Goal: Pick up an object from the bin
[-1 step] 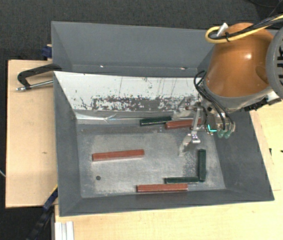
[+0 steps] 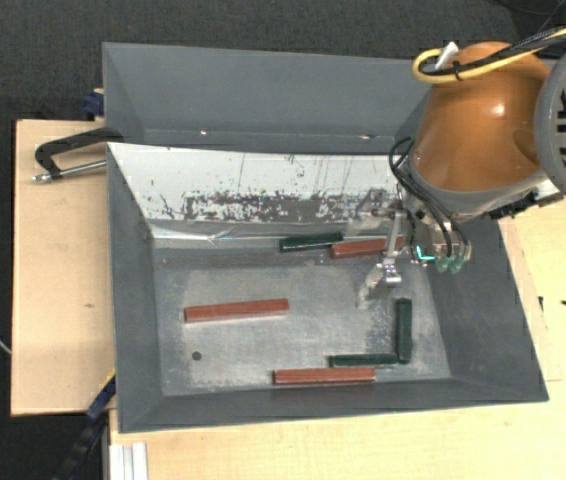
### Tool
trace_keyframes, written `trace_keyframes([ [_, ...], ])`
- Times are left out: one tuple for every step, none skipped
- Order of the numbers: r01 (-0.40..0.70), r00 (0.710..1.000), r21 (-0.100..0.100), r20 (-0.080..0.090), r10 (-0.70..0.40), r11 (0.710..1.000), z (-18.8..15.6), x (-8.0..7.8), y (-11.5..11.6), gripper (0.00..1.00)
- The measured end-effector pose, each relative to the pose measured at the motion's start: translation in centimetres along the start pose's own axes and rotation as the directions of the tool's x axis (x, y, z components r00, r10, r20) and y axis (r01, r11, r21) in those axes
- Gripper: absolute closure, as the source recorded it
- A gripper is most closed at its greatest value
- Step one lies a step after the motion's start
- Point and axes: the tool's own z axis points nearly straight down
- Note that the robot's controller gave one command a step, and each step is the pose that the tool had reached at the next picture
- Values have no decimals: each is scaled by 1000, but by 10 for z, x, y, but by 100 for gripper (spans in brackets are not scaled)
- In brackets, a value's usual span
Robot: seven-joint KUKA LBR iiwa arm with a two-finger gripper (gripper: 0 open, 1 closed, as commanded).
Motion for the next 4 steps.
trace_keyframes([
  [73, 997, 3, 7, -73, 997, 20, -4, 21, 0],
  [154, 988, -1, -1, -154, 988, 65, -7, 53, 0],
  [-22, 1000, -2, -3, 22, 1000, 156, -8, 79, 100],
  [-22, 1000, -2, -3, 22, 1000, 156, -8, 79, 100],
])
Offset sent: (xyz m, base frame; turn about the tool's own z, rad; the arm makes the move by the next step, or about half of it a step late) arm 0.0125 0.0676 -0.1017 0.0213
